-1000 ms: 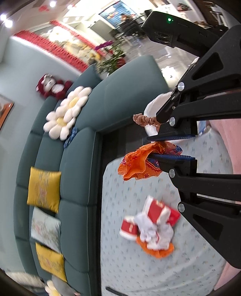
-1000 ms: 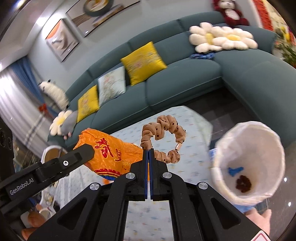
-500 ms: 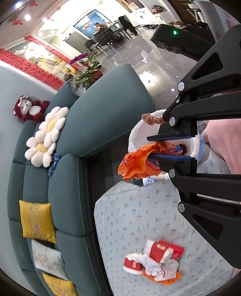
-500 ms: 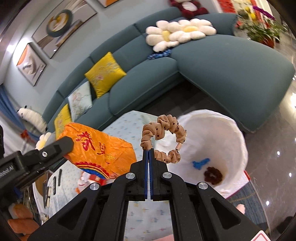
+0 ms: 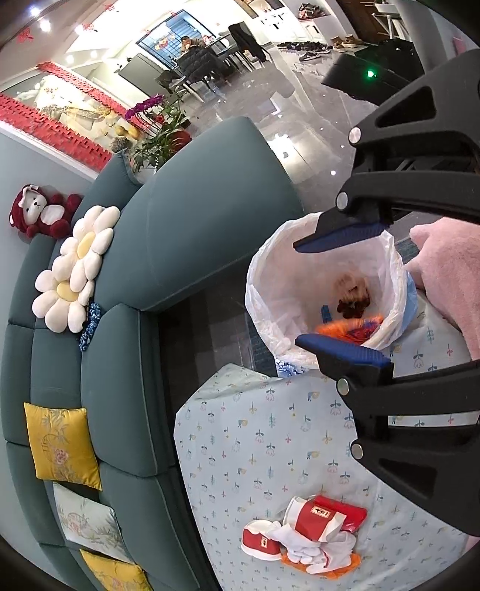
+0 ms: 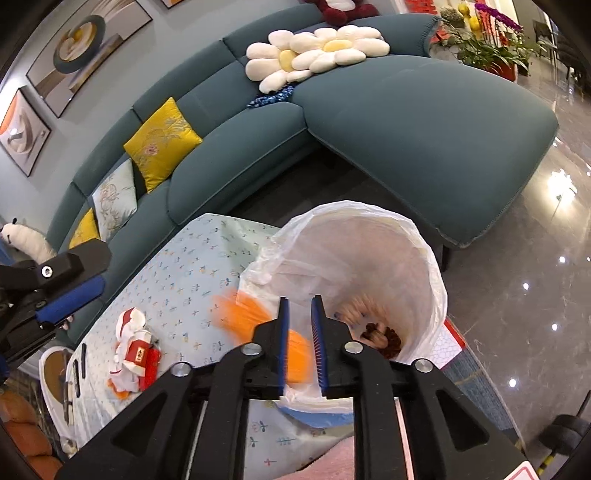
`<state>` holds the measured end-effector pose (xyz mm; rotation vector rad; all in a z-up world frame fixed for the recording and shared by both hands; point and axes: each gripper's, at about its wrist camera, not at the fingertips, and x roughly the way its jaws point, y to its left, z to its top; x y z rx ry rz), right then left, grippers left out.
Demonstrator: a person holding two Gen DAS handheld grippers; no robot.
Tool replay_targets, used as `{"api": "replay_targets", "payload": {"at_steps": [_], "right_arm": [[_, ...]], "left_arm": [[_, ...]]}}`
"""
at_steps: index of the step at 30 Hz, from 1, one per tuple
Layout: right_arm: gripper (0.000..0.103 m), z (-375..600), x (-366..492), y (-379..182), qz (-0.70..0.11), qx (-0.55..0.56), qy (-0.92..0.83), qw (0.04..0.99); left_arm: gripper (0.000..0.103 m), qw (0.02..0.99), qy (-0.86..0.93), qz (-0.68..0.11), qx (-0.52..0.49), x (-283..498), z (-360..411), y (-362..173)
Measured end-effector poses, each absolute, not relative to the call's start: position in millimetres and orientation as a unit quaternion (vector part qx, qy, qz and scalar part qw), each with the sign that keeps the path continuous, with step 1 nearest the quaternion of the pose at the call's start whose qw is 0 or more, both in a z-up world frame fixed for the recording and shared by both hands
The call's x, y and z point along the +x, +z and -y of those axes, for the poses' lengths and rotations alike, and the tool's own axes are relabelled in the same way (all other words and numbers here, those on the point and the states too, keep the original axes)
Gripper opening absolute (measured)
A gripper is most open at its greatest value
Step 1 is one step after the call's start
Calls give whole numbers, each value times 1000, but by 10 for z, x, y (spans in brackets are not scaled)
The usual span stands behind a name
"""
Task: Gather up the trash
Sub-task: 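Carry both items to the white bin and open both tools to drop them, then move both tools back over the remaining trash pile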
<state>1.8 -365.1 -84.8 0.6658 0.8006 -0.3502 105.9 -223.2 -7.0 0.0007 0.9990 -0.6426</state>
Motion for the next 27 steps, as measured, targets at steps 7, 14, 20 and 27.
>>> {"api": "replay_targets", "payload": {"at_steps": [7, 14, 20, 27], "right_arm": [[29, 3532, 47, -807, -383, 309, -160, 856], [36, 3232, 152, -658, -382, 286, -136, 868], [36, 2902, 249, -560, -386, 267, -110, 876], [37, 2546, 369, -469, -394, 243, -84, 882]], "left_arm": [[48, 832, -284, -475, -10, 1073, 2012, -100], [50, 841, -257, -475, -29, 1134, 1637, -103], [50, 847, -230, -477, -52, 1186, 1239, -116], [51, 854, -206, -473, -72, 1230, 869, -104]]}}
